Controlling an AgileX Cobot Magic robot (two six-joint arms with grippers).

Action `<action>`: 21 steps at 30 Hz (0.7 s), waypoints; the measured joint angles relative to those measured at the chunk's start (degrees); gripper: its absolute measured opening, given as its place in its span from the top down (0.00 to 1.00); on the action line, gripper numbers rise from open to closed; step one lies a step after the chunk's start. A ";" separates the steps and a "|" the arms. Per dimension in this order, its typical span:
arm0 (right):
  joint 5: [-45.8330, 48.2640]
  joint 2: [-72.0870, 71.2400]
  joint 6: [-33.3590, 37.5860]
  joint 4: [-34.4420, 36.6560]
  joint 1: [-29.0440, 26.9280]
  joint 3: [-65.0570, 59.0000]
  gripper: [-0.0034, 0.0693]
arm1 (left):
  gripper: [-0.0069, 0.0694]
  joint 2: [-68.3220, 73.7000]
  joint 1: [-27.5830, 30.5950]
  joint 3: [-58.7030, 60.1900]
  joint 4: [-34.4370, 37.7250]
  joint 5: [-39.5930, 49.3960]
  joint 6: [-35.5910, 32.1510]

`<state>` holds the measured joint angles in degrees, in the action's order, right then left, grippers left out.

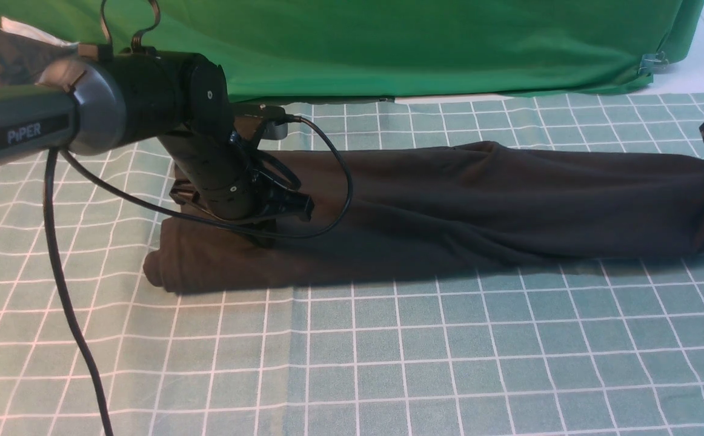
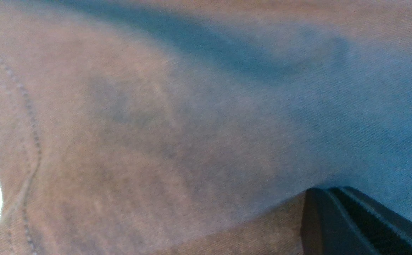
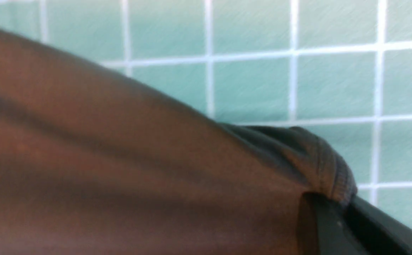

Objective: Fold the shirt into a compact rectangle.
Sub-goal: 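Pull the folded dark garment lengthwise by its ends to straighten it flat on the table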

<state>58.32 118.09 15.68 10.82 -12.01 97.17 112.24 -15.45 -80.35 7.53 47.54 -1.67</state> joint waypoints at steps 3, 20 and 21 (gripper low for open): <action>-0.14 1.09 0.33 -0.39 -0.08 1.25 0.90 | 0.90 0.00 0.00 0.00 0.00 0.00 -0.04; 6.47 0.17 -12.07 -11.15 -0.21 9.71 0.27 | 0.90 0.00 0.00 0.00 0.00 0.97 -0.19; 7.94 -0.48 -12.31 -11.21 -0.21 10.00 0.26 | 0.90 0.00 0.00 0.00 0.00 1.03 -0.19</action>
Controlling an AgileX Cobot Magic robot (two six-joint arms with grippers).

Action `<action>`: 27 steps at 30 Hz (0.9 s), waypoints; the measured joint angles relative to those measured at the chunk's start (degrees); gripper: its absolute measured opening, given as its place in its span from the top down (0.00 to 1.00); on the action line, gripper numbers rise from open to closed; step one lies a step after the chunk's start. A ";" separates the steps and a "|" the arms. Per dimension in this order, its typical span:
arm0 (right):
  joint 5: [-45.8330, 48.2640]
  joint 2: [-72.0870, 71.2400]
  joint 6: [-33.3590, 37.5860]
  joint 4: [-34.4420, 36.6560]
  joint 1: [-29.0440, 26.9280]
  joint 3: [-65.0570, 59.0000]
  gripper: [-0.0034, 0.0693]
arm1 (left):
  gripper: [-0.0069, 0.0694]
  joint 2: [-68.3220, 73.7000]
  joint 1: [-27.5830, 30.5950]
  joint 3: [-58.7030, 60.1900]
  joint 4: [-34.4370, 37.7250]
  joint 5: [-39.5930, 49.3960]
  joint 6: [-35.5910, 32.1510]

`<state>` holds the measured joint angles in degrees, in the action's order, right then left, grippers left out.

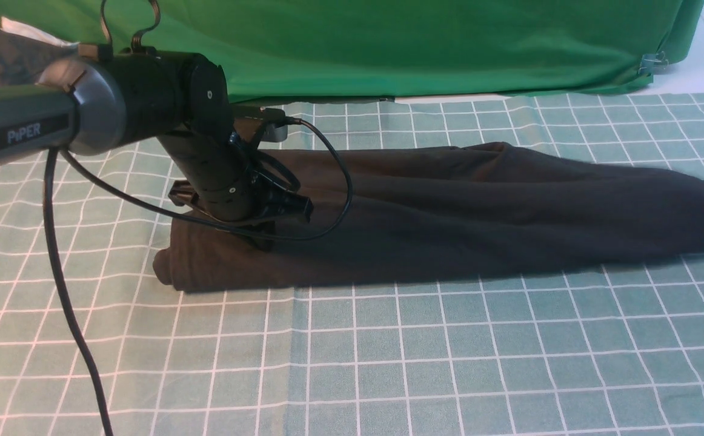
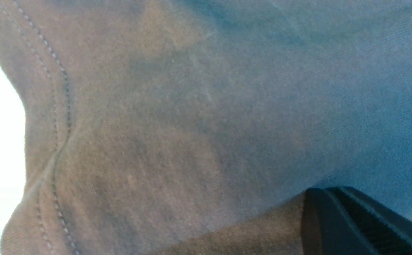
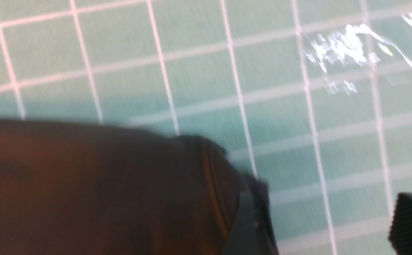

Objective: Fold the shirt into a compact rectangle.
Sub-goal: 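Pull the folded dark garment lengthwise by its ends to straighten it flat on the table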

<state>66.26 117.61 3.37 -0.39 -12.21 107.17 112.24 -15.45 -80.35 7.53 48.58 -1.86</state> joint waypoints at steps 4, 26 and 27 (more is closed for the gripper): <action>2.89 -2.37 -0.63 -0.06 0.00 0.07 0.24 | 0.90 -0.05 0.00 0.00 0.00 0.31 0.00; -1.06 3.33 1.72 8.12 -0.63 -8.92 0.17 | 0.90 -4.26 1.74 0.00 -1.82 5.20 1.86; -0.62 3.33 1.84 8.42 -0.19 -7.65 0.17 | 0.90 -4.67 2.73 0.00 -1.56 4.59 1.86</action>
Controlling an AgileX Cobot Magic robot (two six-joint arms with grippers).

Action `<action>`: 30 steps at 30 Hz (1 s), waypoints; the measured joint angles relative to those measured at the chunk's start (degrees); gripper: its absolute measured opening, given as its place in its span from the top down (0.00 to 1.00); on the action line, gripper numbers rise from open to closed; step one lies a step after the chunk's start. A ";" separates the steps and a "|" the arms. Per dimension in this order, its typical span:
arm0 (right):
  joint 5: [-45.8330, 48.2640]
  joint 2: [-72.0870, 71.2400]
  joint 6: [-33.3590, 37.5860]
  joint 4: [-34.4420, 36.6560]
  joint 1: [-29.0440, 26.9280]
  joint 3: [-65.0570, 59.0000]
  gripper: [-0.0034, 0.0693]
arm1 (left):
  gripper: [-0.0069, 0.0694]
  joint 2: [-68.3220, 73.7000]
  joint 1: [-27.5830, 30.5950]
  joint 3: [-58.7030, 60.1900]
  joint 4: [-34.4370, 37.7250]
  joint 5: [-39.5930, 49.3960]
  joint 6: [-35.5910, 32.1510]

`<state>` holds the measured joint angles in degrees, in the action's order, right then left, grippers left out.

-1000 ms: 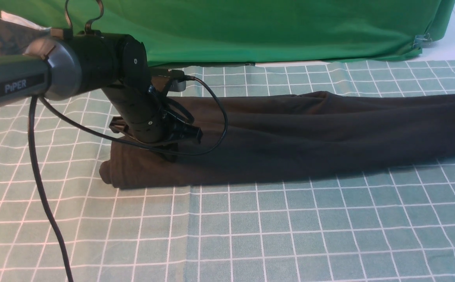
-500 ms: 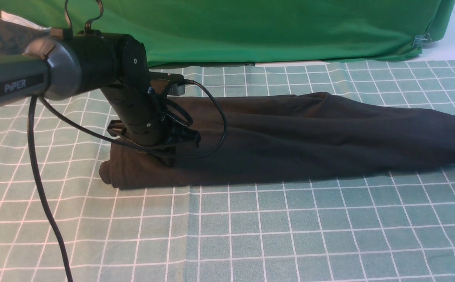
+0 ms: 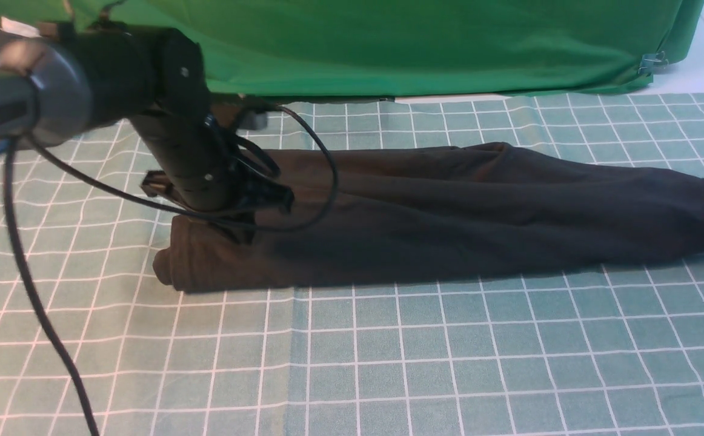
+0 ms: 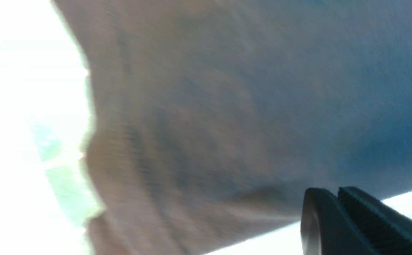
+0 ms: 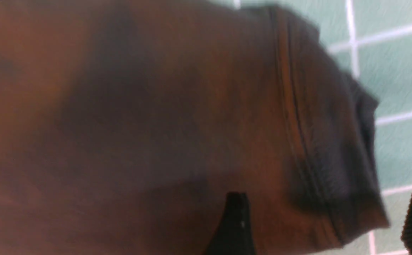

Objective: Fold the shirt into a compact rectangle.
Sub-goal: 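Pull the folded dark garment lengthwise by its ends to straighten it flat on the table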

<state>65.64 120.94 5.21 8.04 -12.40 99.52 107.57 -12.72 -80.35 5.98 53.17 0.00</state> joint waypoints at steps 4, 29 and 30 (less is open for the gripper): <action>0.41 0.00 3.35 3.92 2.83 4.66 0.17 | 0.90 -0.16 3.37 -1.77 1.43 -0.66 0.74; -19.55 13.83 25.18 10.59 28.27 15.39 0.17 | 0.90 -0.33 11.06 -7.96 4.97 6.68 1.30; -19.55 13.91 25.46 10.62 28.27 15.39 0.18 | 0.90 -0.33 11.06 -7.96 4.97 6.68 1.30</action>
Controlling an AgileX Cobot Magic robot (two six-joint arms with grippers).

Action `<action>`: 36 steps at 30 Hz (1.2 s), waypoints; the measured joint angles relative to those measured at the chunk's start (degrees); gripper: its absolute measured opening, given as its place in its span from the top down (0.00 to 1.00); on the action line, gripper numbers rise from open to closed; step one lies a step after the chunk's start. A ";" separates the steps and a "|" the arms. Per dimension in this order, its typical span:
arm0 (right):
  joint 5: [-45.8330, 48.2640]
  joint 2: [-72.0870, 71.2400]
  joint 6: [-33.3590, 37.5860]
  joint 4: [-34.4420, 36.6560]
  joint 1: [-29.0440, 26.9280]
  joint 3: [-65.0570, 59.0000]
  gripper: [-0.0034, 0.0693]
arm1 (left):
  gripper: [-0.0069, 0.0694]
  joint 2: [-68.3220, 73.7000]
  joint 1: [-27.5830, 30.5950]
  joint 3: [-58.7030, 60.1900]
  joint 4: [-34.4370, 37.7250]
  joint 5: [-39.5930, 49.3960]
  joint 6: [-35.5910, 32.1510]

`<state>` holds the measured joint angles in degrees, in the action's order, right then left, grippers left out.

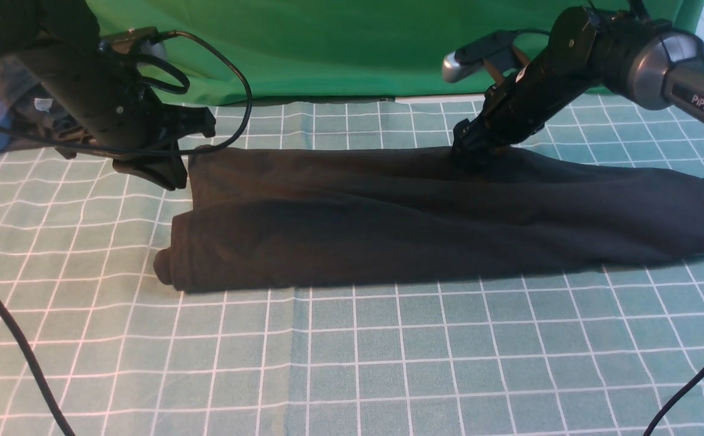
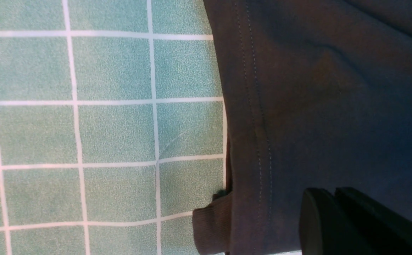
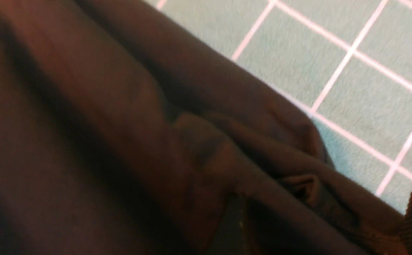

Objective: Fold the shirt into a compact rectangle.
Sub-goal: 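Pull the folded dark garment lengthwise by its ends to straighten it flat on the table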

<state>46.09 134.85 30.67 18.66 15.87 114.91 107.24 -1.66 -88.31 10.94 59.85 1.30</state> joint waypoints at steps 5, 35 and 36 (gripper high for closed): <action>0.64 0.26 1.59 -0.05 0.07 0.07 0.50 | 0.90 0.00 0.00 0.00 0.05 -0.28 0.00; -7.26 2.16 4.19 -2.31 0.07 6.25 0.85 | 0.90 0.00 0.00 -0.04 0.64 0.04 0.00; -6.94 2.09 3.34 -2.78 0.07 6.25 0.82 | 0.90 0.00 0.00 -0.04 0.64 0.10 0.00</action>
<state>39.15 136.93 34.01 15.88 15.94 121.16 107.24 -1.66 -88.34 11.58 59.95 1.30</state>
